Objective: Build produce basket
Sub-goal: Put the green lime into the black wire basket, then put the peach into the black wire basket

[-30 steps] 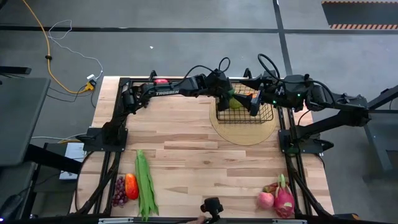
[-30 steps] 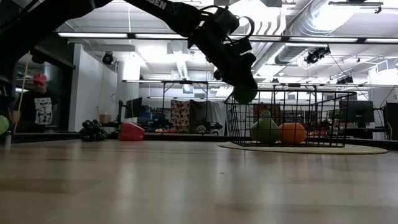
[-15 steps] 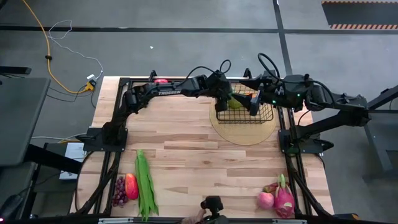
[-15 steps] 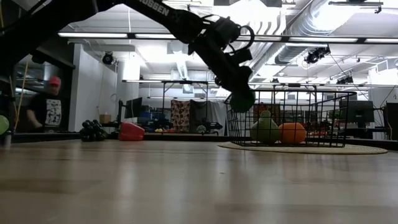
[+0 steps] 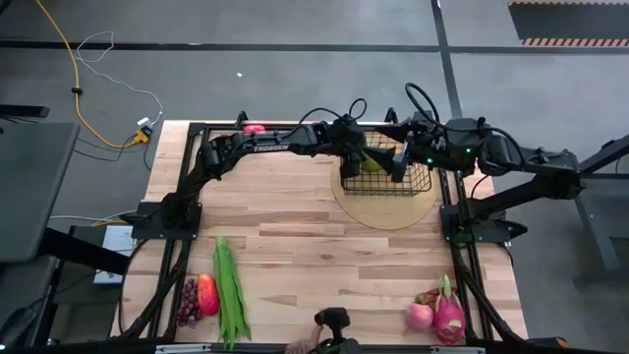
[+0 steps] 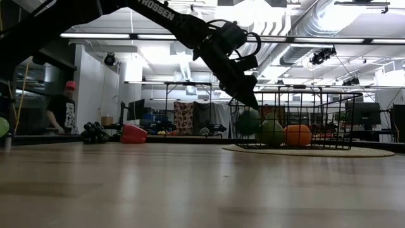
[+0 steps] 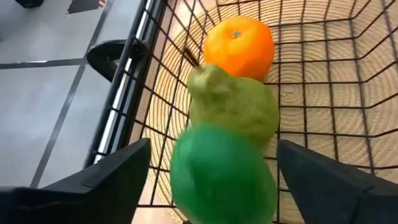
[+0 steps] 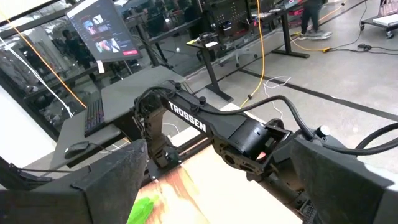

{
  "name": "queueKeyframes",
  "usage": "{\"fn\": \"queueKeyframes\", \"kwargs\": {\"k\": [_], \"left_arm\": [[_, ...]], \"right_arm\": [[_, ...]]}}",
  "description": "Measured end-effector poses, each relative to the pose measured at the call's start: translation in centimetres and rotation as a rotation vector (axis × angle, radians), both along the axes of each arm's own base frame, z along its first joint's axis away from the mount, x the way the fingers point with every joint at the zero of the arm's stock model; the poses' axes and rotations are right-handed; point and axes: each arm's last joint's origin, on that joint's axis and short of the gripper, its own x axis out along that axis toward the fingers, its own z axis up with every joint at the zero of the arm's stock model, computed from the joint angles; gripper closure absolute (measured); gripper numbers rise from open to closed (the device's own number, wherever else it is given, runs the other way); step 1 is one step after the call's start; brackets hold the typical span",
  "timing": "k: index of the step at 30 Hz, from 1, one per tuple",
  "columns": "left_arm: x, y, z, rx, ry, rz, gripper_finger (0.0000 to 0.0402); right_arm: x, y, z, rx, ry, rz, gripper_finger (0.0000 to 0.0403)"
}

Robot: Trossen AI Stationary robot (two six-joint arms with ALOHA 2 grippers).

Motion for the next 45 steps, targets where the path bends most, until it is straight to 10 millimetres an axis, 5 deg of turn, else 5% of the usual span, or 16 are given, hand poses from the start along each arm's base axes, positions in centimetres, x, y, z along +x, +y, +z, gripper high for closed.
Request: {"fn": "queueKeyframes", "kwargs": {"k": [7, 11, 19, 26, 33, 37, 45], "left_arm": [[-0.3, -0.1, 0.0, -0.003, 0.039, -0.006, 0.0007], [-0.8, -0.4, 1.7, 0.015, 0.053, 0.007, 0.0004], [-4.2, -2.0, 11.6, 0.025, -0.038, 0.039, 0.0004], [-11.4, -6.1, 20.9, -0.277, -0.265, 0.020, 0.0004], [-17.5, -12.0, 26.4, -0.303, -0.395, -0.131, 0.0004], [-19.8, -15.2, 26.4, -0.262, -0.567, -0.181, 0.0005], [-25.2, -18.9, 20.4, -0.160, -0.932, -0.028, 0.0004]], "right_arm": [[0.0, 0.0, 0.1, 0.000, -0.008, 0.000, 0.0019], [0.1, 0.0, 0.1, -0.006, -0.013, 0.001, 0.0019], [-0.1, 0.0, 0.5, -0.066, -0.029, 0.010, 0.0019], [-0.3, 0.0, 0.7, -0.108, -0.023, 0.016, 0.0019], [-0.3, 0.0, 0.5, -0.169, 0.024, 0.031, 0.0019], [-0.3, 0.0, 0.3, -0.169, 0.041, 0.033, 0.0019], [-0.3, 0.1, 0.2, -0.165, 0.045, 0.071, 0.0019]]}}
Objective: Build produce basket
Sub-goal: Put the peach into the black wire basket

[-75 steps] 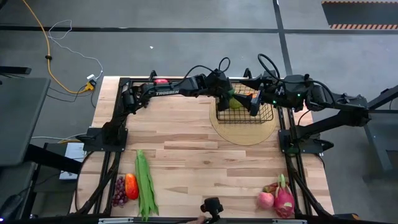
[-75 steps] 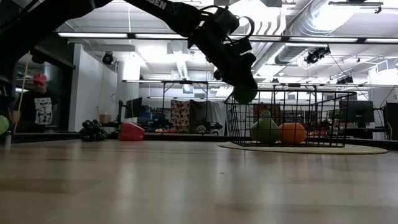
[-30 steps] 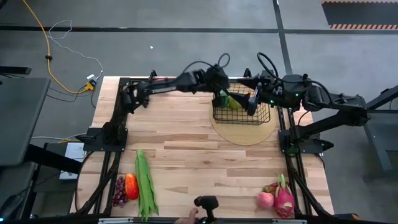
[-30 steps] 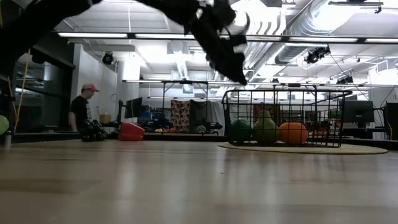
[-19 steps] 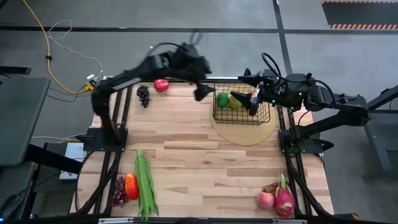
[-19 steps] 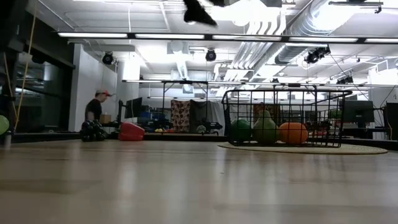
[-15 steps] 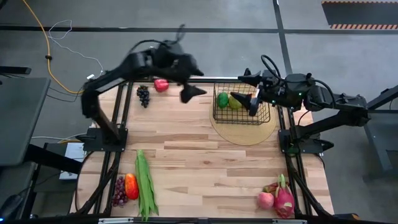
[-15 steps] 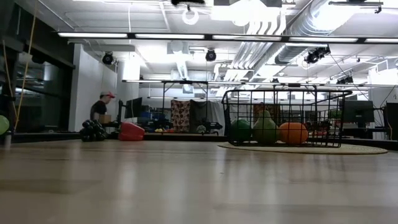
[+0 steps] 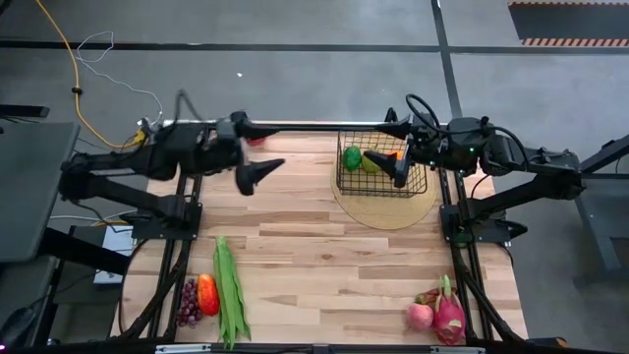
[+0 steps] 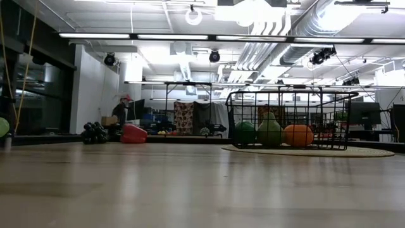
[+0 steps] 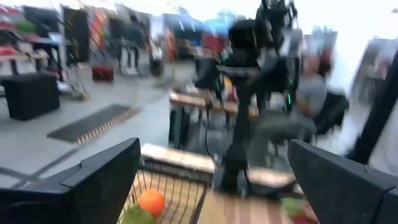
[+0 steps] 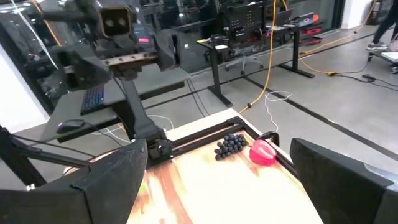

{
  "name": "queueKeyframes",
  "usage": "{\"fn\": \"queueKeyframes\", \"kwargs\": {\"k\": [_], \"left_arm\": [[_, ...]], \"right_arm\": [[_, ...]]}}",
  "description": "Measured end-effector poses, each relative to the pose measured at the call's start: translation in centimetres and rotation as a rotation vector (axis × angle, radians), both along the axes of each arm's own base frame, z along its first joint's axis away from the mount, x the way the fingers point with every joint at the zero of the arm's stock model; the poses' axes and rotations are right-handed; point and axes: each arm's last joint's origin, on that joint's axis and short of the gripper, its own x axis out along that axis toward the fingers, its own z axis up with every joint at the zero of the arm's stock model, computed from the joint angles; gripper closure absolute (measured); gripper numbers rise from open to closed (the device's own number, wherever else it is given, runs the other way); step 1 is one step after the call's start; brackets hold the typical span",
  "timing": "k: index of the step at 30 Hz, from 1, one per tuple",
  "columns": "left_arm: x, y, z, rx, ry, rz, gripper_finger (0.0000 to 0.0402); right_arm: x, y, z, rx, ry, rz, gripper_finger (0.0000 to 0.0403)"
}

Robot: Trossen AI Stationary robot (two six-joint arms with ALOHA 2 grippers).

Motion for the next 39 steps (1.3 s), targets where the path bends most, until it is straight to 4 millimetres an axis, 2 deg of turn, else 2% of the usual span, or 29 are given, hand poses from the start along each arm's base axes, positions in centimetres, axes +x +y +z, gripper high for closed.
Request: {"fn": "queueKeyframes", "kwargs": {"k": [4, 11, 17, 22, 27, 30, 33, 39], "left_arm": [[-2.4, -0.6, -2.0, -0.043, -0.127, -0.025, 0.0004], [-4.7, -1.0, -2.0, 0.009, -0.180, -0.036, 0.0006], [-5.0, -1.0, -1.9, 0.029, -0.182, -0.031, 0.0006], [-4.6, -0.9, -2.1, 0.027, -0.169, -0.030, 0.0006], [-4.4, -0.9, -2.2, 0.019, -0.164, -0.032, 0.0006], [-4.2, -0.9, -2.3, 0.019, -0.157, -0.032, 0.0006], [-4.2, -0.9, -2.3, 0.025, -0.157, -0.031, 0.0006], [-4.2, -0.9, -2.3, 0.052, -0.146, -0.026, 0.0006]], "right_arm": [[0.0, 0.0, 0.0, -0.005, 0.002, 0.004, 0.0019], [0.0, 0.0, 0.0, -0.010, 0.004, 0.005, 0.0019], [0.0, 0.0, 0.0, 0.017, -0.005, 0.003, 0.0019], [0.0, 0.1, 0.0, 0.129, -0.035, 0.010, 0.0019], [0.0, 0.4, -0.7, 0.290, 0.009, 0.104, 0.0019], [0.0, 1.0, -2.0, 0.482, 0.115, 0.144, 0.0019], [0.5, 2.5, -4.2, 0.673, 0.326, 0.156, 0.0019], [0.9, 8.3, -9.6, 0.901, 0.926, 0.111, 0.0019]]}}
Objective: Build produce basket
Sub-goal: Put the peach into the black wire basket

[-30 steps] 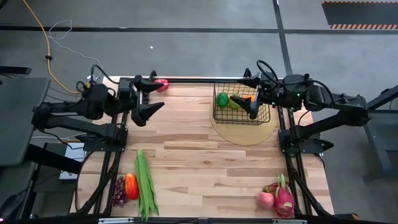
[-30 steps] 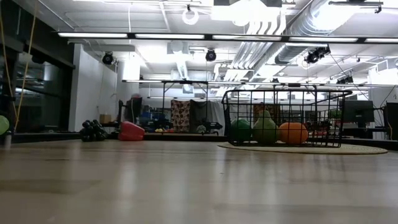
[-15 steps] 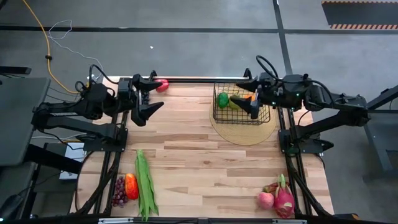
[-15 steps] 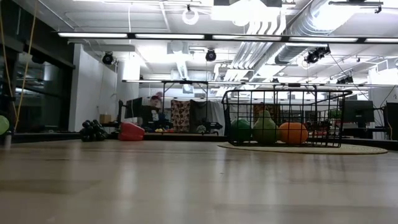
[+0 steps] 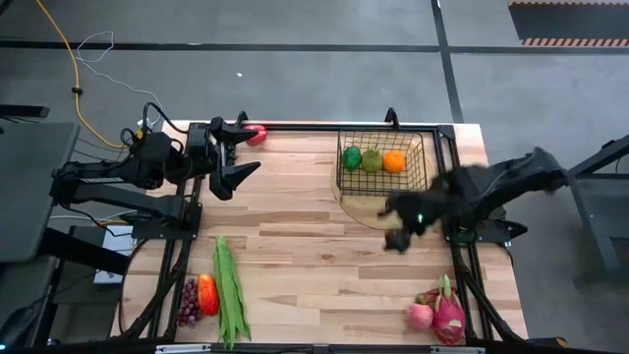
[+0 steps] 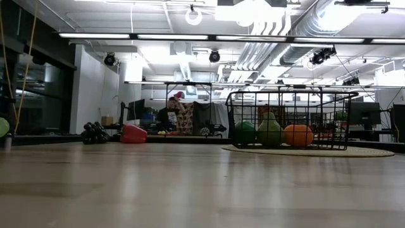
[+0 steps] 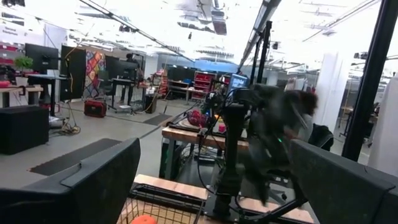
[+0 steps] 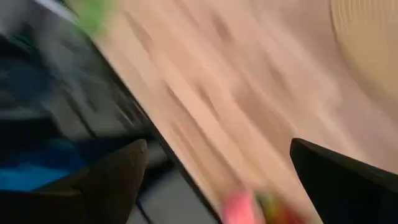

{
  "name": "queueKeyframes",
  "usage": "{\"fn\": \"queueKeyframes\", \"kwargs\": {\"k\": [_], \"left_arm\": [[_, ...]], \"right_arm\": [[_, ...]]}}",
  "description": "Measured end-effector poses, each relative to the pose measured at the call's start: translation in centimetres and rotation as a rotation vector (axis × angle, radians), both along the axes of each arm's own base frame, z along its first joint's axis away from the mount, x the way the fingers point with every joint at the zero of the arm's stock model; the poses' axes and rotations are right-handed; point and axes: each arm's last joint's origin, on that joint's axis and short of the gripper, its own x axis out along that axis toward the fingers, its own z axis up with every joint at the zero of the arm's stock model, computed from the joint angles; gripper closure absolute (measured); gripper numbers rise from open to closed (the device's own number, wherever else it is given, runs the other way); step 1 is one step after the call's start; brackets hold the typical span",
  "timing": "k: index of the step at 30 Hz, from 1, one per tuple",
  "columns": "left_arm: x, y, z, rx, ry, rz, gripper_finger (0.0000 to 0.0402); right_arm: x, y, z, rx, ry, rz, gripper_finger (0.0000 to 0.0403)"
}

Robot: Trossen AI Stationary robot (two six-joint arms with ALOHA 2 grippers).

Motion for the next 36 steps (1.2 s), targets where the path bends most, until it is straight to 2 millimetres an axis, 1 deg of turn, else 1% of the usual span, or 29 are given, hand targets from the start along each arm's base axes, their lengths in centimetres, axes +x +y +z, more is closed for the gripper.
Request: {"fn": "queueKeyframes", "kwargs": {"k": [4, 9, 12, 16, 21, 25, 30, 36], "left_arm": [[0.0, 0.0, 0.0, 0.015, 0.006, 0.005, 0.0006], [0.0, 0.0, 0.0, 0.014, 0.008, 0.006, 0.0006], [0.0, 0.0, 0.0, 0.014, 0.008, 0.006, 0.0006], [0.0, 0.0, 0.0, 0.014, 0.008, 0.005, 0.0006], [0.0, 0.0, 0.0, 0.014, 0.009, 0.006, 0.0006], [0.0, 0.0, -0.1, 0.014, 0.012, 0.007, 0.0006], [0.0, 0.2, -0.1, -0.001, 0.007, 0.013, 0.0006], [0.0, 0.2, -0.1, -0.004, 0.006, 0.012, 0.0006]], "right_arm": [[0.2, 4.5, -3.1, 0.021, 0.287, 0.037, 0.0019], [1.1, 9.7, -7.1, 0.033, 0.510, -0.003, 0.0019], [1.4, 12.2, -9.6, 0.030, 0.632, -0.008, 0.0019], [1.8, 14.5, -12.8, 0.023, 0.751, -0.001, 0.0019], [1.9, 16.4, -15.7, 0.027, 0.850, 0.028, 0.0019], [2.2, 17.4, -17.1, 0.035, 0.849, 0.032, 0.0019], [2.5, 17.7, -18.1, 0.033, 0.847, 0.025, 0.0019], [2.6, 17.6, -18.4, -0.005, 0.830, 0.009, 0.0020]]}}
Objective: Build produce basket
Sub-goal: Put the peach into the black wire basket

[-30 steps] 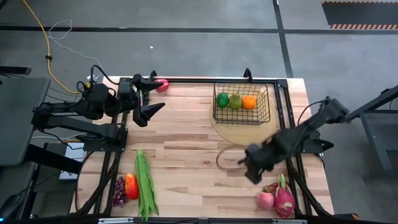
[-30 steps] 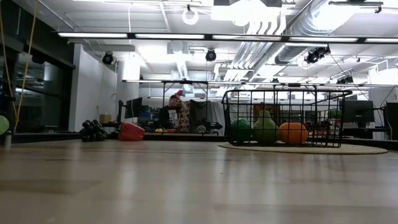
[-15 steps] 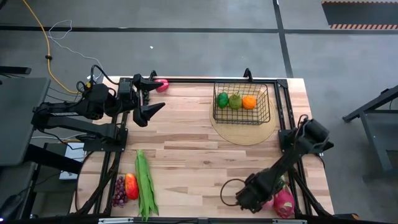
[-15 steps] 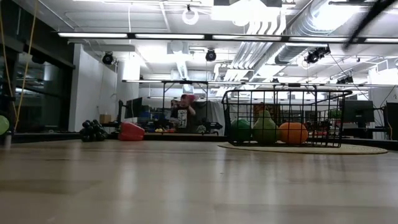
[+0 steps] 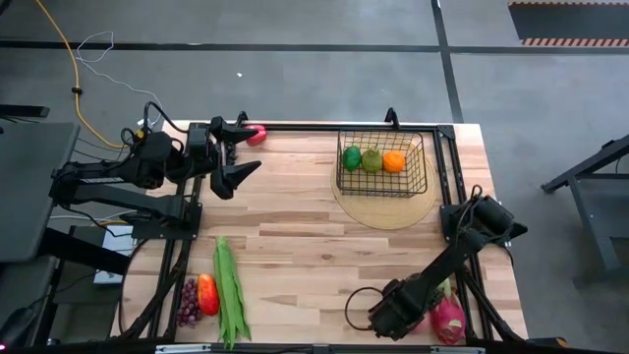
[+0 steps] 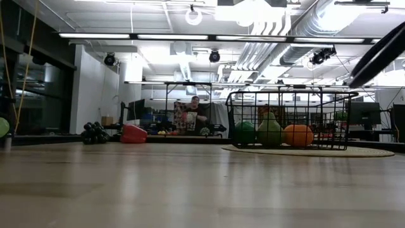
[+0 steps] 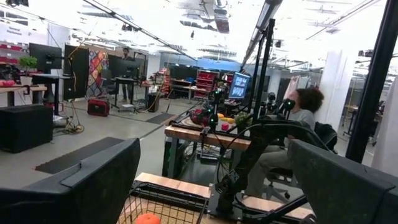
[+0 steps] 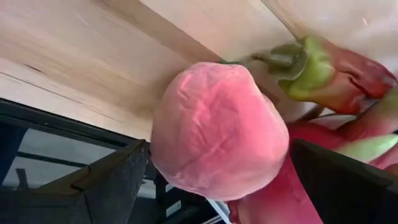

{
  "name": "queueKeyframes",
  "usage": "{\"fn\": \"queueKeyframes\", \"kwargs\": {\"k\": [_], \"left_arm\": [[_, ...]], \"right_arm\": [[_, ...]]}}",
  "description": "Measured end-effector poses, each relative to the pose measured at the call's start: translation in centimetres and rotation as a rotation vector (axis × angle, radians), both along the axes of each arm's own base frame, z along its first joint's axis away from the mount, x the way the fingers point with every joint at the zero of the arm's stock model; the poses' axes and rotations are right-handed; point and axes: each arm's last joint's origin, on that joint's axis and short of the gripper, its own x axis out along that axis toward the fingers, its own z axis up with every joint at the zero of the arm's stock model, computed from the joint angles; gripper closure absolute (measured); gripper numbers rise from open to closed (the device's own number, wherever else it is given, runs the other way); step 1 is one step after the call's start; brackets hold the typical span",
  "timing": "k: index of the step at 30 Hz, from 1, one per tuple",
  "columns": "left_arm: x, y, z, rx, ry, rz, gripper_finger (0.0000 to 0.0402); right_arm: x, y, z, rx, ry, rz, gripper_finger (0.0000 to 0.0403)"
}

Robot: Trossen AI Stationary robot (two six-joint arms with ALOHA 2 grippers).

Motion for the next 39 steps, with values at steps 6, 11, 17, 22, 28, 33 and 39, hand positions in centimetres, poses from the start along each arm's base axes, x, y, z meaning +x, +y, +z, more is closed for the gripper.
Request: {"fn": "queueKeyframes", "kwargs": {"k": [6, 11, 17, 22, 28, 33, 39], "left_arm": [[0.0, 0.0, 0.0, 0.000, 0.000, 0.000, 0.0006], [0.0, 0.0, 0.0, 0.010, 0.003, 0.002, 0.0006], [0.0, 0.0, 0.0, 0.022, 0.007, 0.023, 0.0006], [-0.1, 0.1, 0.0, 0.017, 0.007, 0.044, 0.0006], [-0.1, 0.1, 0.0, 0.014, 0.006, 0.057, 0.0006], [-0.1, 0.2, 0.0, 0.012, 0.006, 0.065, 0.0006], [-0.1, 0.2, 0.0, 0.006, 0.004, 0.090, 0.0006]], "right_arm": [[0.1, -0.2, -0.1, -0.032, -0.039, 0.016, 0.0042], [0.5, -0.6, -0.1, -0.073, -0.063, 0.003, 0.0077], [0.4, -0.8, -0.1, -0.076, -0.072, 0.055, 0.0110], [0.2, -1.2, -0.1, -0.087, -0.056, 0.108, 0.0113], [0.4, -2.7, 1.6, -0.128, -0.136, 0.187, 0.0114], [0.7, -5.5, 5.6, -0.231, -0.384, 0.286, 0.0114], [1.5, -11.2, 11.0, -0.442, -0.712, 0.522, 0.0114]]}}
